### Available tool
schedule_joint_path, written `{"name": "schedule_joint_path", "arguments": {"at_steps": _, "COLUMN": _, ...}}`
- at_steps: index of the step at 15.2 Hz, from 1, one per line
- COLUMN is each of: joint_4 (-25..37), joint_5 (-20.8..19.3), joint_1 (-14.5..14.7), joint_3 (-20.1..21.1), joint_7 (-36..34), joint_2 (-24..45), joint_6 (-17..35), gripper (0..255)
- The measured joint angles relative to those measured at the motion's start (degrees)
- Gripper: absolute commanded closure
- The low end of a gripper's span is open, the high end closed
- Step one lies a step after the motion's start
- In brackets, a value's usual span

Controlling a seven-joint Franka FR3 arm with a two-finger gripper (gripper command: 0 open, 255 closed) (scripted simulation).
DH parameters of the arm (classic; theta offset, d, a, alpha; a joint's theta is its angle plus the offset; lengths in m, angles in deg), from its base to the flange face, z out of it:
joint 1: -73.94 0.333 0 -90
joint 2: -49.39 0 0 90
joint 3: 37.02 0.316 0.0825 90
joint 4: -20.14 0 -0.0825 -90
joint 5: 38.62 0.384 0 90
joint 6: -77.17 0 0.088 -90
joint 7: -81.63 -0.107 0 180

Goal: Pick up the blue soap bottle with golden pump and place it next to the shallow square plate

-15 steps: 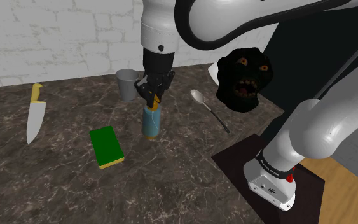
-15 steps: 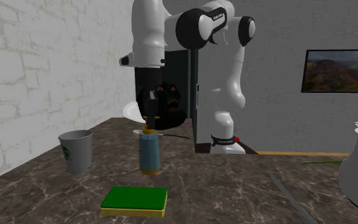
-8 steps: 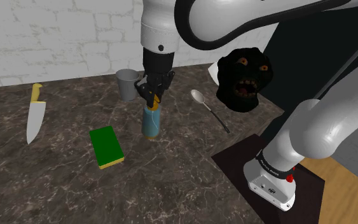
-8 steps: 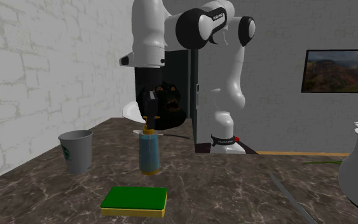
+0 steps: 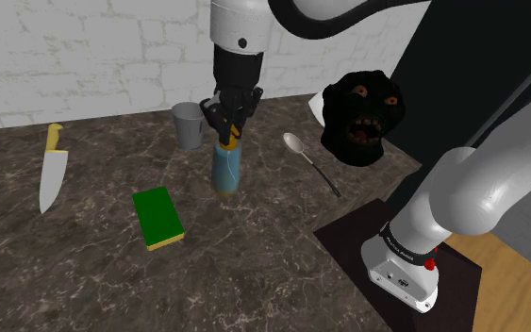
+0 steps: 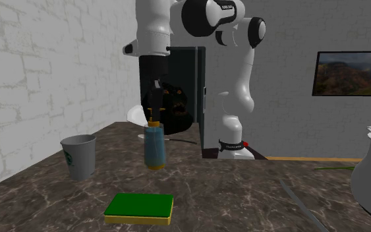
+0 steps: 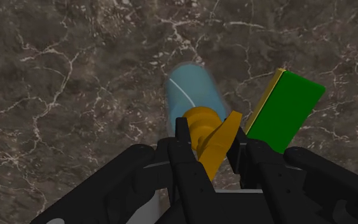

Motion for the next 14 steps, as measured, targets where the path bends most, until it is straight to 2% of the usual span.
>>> {"name": "schedule_joint_path", "arguments": {"at_steps": 14, "joint_4": 10.8, "joint_5": -0.3, "joint_1": -0.3, "joint_3": -0.5, "joint_7": -0.1, "joint_2": 0.0, "joint_6": -10.8, "gripper": 255}}
